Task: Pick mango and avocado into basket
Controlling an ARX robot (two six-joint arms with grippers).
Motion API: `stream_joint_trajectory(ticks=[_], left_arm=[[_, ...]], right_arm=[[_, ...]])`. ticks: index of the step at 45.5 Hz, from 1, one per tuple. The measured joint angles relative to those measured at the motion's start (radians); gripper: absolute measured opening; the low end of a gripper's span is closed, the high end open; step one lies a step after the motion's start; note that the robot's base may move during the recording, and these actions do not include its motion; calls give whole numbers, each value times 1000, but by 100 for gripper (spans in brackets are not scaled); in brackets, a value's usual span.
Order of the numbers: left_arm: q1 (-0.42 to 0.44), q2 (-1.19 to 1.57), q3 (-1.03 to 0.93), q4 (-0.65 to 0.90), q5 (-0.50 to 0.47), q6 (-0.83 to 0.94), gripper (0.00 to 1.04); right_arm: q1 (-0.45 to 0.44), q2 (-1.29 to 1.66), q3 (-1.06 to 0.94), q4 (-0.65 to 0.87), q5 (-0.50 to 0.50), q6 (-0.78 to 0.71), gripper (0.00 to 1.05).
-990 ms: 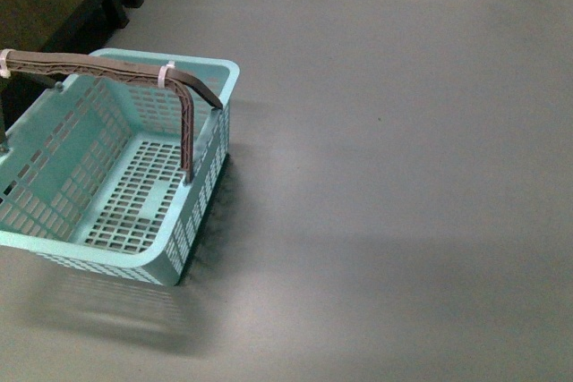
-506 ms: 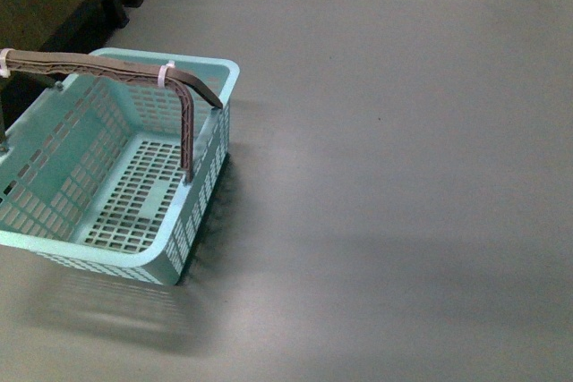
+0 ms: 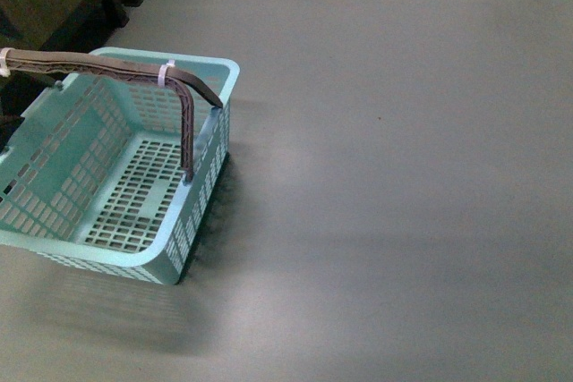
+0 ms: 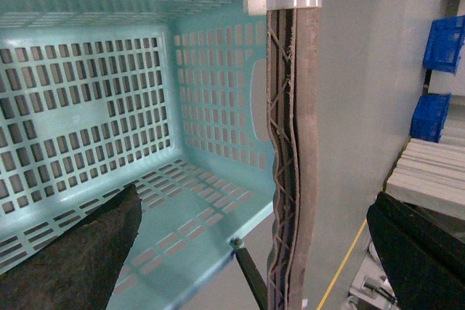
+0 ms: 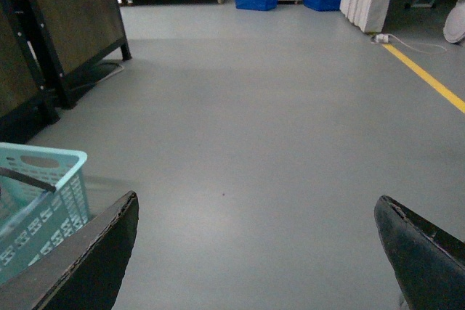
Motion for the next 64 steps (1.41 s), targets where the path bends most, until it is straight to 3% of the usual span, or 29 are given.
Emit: stream_joint_trajectory(ticks=[22, 46, 64], left_arm=[[-105, 234, 317, -51, -27, -21, 96], [-119, 232, 273, -2, -44, -56, 24], [-84, 32, 42, 7, -46, -84, 21]], right_arm=[[0, 0, 0, 0, 0, 0, 96], [0, 0, 0, 0, 0, 0, 96], [0, 0, 0, 0, 0, 0, 96]])
